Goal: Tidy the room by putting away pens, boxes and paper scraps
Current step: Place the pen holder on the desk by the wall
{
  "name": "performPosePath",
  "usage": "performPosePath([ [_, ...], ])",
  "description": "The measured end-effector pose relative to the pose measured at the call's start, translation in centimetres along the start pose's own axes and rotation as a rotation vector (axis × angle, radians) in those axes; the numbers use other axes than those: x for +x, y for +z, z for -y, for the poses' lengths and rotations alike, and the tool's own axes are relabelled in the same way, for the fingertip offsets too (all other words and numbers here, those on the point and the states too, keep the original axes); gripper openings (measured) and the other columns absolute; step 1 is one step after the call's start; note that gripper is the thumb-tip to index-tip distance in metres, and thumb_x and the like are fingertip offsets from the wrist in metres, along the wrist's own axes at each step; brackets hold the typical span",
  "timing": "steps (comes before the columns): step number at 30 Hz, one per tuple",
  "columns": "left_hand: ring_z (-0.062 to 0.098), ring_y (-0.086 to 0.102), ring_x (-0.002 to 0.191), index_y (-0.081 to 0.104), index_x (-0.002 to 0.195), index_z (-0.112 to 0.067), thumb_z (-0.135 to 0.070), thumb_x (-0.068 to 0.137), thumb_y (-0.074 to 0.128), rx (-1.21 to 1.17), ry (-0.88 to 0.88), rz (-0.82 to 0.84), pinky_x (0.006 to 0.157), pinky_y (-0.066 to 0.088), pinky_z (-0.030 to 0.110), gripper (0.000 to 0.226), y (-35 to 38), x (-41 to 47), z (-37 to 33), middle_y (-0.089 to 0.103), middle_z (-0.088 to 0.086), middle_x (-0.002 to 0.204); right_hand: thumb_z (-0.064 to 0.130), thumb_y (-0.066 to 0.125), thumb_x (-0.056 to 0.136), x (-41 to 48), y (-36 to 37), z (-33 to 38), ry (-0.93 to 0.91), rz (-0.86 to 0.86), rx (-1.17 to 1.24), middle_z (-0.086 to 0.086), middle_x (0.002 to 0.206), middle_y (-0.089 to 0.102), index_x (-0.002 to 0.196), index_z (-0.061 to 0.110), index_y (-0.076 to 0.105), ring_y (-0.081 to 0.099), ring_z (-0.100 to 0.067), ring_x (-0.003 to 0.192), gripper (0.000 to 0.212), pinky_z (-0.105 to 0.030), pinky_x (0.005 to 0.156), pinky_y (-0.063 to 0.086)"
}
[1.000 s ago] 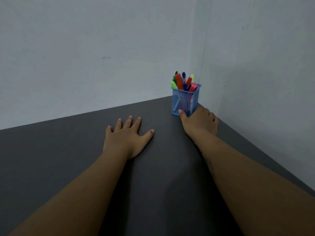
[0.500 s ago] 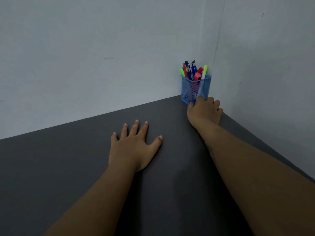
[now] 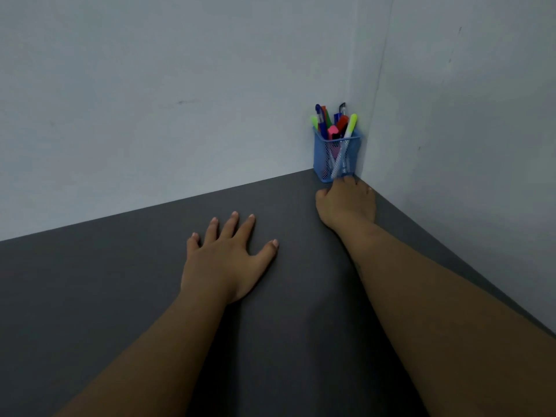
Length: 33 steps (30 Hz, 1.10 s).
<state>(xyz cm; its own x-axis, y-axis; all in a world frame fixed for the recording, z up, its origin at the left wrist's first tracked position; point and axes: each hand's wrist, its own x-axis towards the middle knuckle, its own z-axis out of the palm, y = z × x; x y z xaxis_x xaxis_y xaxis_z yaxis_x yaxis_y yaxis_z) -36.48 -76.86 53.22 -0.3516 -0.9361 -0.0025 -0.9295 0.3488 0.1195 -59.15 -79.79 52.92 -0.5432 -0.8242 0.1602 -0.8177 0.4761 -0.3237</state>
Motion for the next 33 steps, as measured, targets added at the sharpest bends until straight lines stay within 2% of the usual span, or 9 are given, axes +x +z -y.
performPosePath([
  [3, 0.02, -0.001, 0.152, 0.002, 0.153, -0.045, -0.082, 0.082, 0.007, -0.002, -0.002, 0.005, 0.121, 0.005, 0.049, 0.08, -0.2, 0.0, 0.0, 0.0, -0.011, 0.164, 0.044, 0.019, 0.097, -0.3, -0.5, -0.2, 0.006, 0.138, -0.066, -0.006, 0.163, 0.014, 0.155, 0.01, 0.014, 0.011, -0.032, 0.149, 0.068, -0.046, 0.121, 0.007],
  [6, 0.02, 0.0, 0.152, 0.003, 0.153, -0.044, -0.082, 0.082, 0.007, 0.0, -0.002, 0.008, 0.12, 0.005, 0.049, 0.081, -0.2, 0.0, -0.2, 0.0, -0.011, 0.164, 0.05, 0.017, 0.096, -0.3, -1.0, -0.3, 0.019, 0.202, -0.108, -0.003, 0.164, 0.004, 0.156, 0.013, 0.005, 0.003, -0.032, 0.15, 0.072, -0.046, 0.121, 0.004],
  [15, 0.02, 0.0, 0.152, 0.004, 0.153, -0.044, -0.082, 0.081, 0.008, 0.001, -0.004, -0.002, 0.12, 0.006, 0.05, 0.081, 0.1, -0.1, -0.2, 0.001, -0.011, 0.164, 0.059, 0.015, 0.095, -1.2, -1.2, -0.7, -0.047, 0.237, -0.156, -0.002, 0.165, 0.0, 0.156, 0.017, 0.004, -0.002, -0.031, 0.15, 0.075, -0.051, 0.121, -0.001],
  [26, 0.025, 0.002, 0.152, 0.007, 0.154, -0.041, -0.083, 0.082, 0.009, 0.003, 0.009, 0.002, 0.119, 0.007, 0.054, 0.083, -0.6, 0.5, -0.5, 0.003, -0.007, 0.165, 0.067, 0.014, 0.093, -7.2, -3.3, -2.5, -0.139, 0.25, -0.157, 0.005, 0.164, -0.003, 0.156, 0.026, 0.002, -0.004, -0.027, 0.151, 0.076, -0.048, 0.121, -0.001],
  [33, 0.029, 0.003, 0.151, 0.009, 0.155, -0.037, -0.082, 0.082, 0.011, 0.01, 0.01, 0.036, 0.118, 0.006, 0.057, 0.086, -0.8, 0.3, -0.2, 0.005, -0.004, 0.165, 0.068, 0.012, 0.092, -17.5, -5.6, -3.2, -0.176, 0.275, -0.144, 0.006, 0.164, -0.003, 0.155, 0.031, 0.002, -0.006, -0.023, 0.151, 0.074, -0.047, 0.122, -0.001],
])
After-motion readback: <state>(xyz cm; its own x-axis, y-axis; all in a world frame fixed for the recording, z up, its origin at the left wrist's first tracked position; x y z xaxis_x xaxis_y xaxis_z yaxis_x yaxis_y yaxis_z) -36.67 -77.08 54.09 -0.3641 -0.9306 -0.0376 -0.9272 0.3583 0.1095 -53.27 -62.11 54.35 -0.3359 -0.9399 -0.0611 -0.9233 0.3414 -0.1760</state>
